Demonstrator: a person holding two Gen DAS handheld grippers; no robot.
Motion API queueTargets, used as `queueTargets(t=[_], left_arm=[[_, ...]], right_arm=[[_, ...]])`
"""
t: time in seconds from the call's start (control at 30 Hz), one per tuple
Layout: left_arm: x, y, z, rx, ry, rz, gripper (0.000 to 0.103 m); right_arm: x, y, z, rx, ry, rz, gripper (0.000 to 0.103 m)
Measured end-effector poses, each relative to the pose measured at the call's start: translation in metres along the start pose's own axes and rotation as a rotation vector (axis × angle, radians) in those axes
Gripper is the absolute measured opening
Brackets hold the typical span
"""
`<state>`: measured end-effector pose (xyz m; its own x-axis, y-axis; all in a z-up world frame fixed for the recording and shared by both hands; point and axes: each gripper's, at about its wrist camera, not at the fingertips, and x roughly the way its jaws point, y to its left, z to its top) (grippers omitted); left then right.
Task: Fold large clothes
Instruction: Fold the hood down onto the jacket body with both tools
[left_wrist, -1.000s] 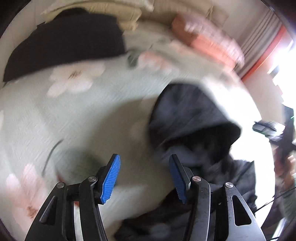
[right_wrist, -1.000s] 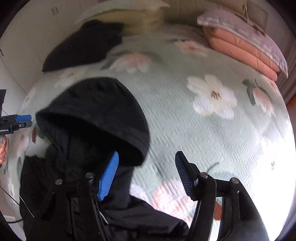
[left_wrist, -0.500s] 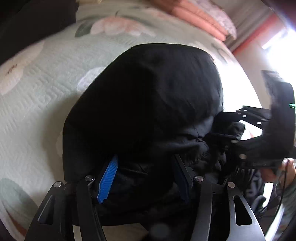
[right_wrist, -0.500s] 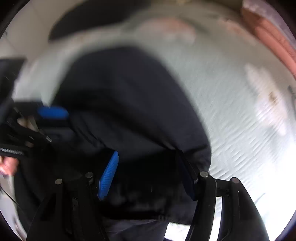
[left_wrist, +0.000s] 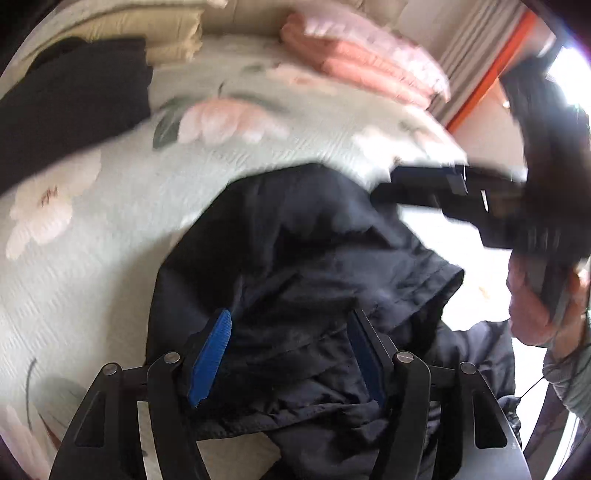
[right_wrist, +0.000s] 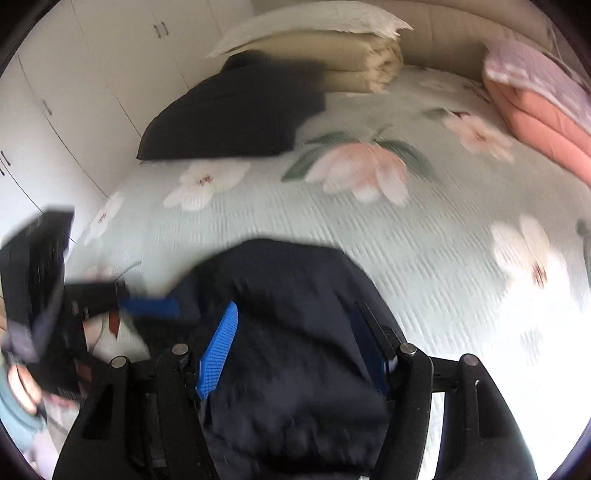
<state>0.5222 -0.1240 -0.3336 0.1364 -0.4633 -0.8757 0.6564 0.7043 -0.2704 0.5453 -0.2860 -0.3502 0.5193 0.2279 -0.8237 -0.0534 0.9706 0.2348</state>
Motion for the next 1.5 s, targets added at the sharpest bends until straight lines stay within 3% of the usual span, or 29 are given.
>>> queueTargets(t=[0.07, 0.17, 0.23, 0.37, 0.5, 0.6, 0.7, 0.73, 0.77, 0.87, 0.97, 1.07, 1.1, 1.13, 1.2, 1.33, 1.43, 1.5], left_arm=[[0.014, 0.006, -0.009, -0.019, 0.044, 0.010, 0.067], [0.031, 0.015, -0.024, -0.033, 0.053, -0.012, 0.067], [0.034, 0.014, -0.027, -0.036, 0.038, -0.023, 0.067], [0.033, 0.015, -0.027, -0.044, 0.029, -0.037, 0.067], [-0.006, 0.008, -0.028, -0.044, -0.028, -0.051, 0.067], [-0.033, 0.008, -0.029, -0.054, -0.087, -0.056, 0.067], [-0.019, 0.025, -0.036, -0.117, -0.039, -0.035, 0.067], [-0.005, 0.032, -0.031, -0.135, -0.010, -0.020, 0.067], [0.006, 0.039, -0.035, -0.154, 0.028, -0.014, 0.067], [0.024, 0.045, -0.045, -0.169, 0.037, -0.026, 0.067], [0.017, 0.041, -0.038, -0.170, 0.043, -0.011, 0.067], [-0.012, 0.038, -0.026, -0.137, -0.018, -0.043, 0.068], [-0.018, 0.041, -0.024, -0.129, -0.040, -0.051, 0.068], [-0.024, 0.042, -0.018, -0.124, -0.062, -0.058, 0.069], [-0.026, 0.048, -0.006, -0.127, -0.076, -0.050, 0.078], [0.005, 0.074, 0.015, -0.185, -0.002, -0.067, 0.078], [0.025, 0.090, 0.017, -0.257, 0.074, -0.232, 0.078], [0.041, 0.099, 0.015, -0.294, 0.124, -0.301, 0.078]], right_arm=[[0.035, -0.005, 0.010, 0.033, 0.074, 0.024, 0.067], [0.095, -0.013, 0.008, 0.063, 0.206, -0.069, 0.065], [0.108, -0.020, 0.002, 0.067, 0.196, -0.076, 0.065], [0.101, -0.011, 0.005, -0.002, 0.197, -0.125, 0.065], [0.043, -0.009, -0.012, 0.000, 0.139, -0.061, 0.065], [-0.002, -0.006, -0.042, -0.044, 0.100, -0.117, 0.065], [0.002, -0.012, -0.070, -0.035, 0.175, -0.156, 0.061], [0.007, -0.018, -0.080, -0.022, 0.211, -0.167, 0.048], [0.016, -0.023, -0.090, -0.002, 0.248, -0.171, 0.044], [0.032, -0.043, -0.107, 0.065, 0.234, -0.110, 0.043], [0.021, -0.043, -0.101, 0.062, 0.234, -0.099, 0.043], [-0.005, -0.051, -0.089, 0.055, 0.206, -0.038, 0.046], [-0.016, -0.054, -0.085, 0.052, 0.176, -0.027, 0.052], [-0.026, -0.059, -0.079, 0.045, 0.146, -0.028, 0.070], [-0.034, -0.071, -0.067, 0.028, 0.104, -0.047, 0.081], [-0.018, -0.104, -0.055, 0.085, 0.155, 0.004, 0.081], [0.010, -0.128, -0.053, 0.160, 0.215, 0.111, 0.081], [0.029, -0.133, -0.059, 0.193, 0.250, 0.182, 0.081]])
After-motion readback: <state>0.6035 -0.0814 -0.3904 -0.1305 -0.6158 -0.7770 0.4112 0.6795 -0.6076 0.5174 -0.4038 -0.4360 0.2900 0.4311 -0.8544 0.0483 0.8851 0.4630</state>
